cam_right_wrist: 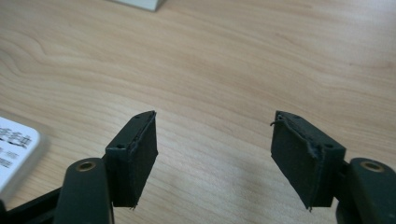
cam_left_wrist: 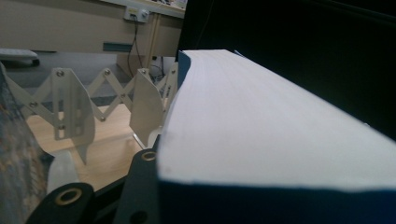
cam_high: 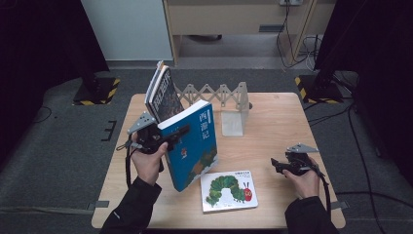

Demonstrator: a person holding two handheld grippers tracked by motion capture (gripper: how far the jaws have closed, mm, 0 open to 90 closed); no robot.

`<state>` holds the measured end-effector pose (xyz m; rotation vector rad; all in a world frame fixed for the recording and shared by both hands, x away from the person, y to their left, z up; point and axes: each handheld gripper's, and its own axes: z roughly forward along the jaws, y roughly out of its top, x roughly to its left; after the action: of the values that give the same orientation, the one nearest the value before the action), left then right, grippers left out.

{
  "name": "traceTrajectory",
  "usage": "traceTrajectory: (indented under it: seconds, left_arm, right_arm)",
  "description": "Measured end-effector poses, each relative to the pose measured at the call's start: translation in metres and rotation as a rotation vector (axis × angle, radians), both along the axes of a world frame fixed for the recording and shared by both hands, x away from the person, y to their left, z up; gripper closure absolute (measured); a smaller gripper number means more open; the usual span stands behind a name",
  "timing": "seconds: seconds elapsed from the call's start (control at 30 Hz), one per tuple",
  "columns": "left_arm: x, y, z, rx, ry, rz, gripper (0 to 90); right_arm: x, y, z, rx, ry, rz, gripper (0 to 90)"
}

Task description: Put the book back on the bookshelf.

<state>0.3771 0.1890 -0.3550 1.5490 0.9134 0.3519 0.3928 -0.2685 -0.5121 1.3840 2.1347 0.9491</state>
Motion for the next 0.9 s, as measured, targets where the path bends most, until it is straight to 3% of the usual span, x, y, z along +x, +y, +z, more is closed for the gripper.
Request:
traceTrajectory:
  seconds: [0.23,0.37,0.47,0.63,0.9]
  left_arm:
    - [0.011,0.0,0.006,0.019,0.011,0.022,60.3]
    - [0.02,-0.008,0.006,0.059,0.021,0.022,60.4]
    - [0.027,-0.016,0.009,0.084,0.02,0.023,60.4]
    - [0.041,-0.024,0.016,0.073,0.025,0.036,60.4]
    - [0.063,-0.037,0.032,0.108,-0.004,0.089,60.4]
  right_arm:
    - [0.002,0.003,-0.01,-0.07,0.052,0.019,26.8]
    - [0.004,0.003,-0.014,-0.089,0.072,0.026,26.1]
    - [0.006,0.003,-0.015,-0.078,0.074,0.019,24.6]
    - [0.006,0.003,-0.016,-0.068,0.078,0.014,23.6]
    - [0.007,0.002,-0.018,-0.048,0.079,0.009,21.4]
